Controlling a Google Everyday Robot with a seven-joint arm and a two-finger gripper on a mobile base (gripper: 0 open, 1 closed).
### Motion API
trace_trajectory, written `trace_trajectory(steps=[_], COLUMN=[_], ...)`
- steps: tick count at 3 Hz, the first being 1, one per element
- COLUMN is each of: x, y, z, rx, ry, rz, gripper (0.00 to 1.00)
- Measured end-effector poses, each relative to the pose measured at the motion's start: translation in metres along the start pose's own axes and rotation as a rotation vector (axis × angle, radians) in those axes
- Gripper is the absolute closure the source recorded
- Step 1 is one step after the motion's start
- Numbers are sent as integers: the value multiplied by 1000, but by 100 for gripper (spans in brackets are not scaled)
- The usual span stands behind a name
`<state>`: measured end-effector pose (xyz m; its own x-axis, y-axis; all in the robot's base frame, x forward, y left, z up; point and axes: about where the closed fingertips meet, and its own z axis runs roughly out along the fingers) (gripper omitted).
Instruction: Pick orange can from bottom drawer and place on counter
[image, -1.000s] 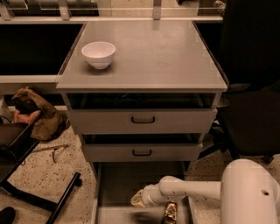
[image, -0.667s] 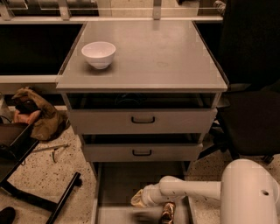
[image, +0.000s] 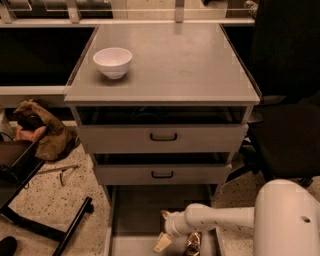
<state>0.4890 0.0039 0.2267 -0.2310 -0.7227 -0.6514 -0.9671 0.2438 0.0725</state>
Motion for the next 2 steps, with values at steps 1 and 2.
trace_trajectory(steps=[1,2], x=[28,58], y=[-1,16], z=[-39,-68], rx=[100,168], ry=[59,148], rz=[82,192], gripper=[0,0])
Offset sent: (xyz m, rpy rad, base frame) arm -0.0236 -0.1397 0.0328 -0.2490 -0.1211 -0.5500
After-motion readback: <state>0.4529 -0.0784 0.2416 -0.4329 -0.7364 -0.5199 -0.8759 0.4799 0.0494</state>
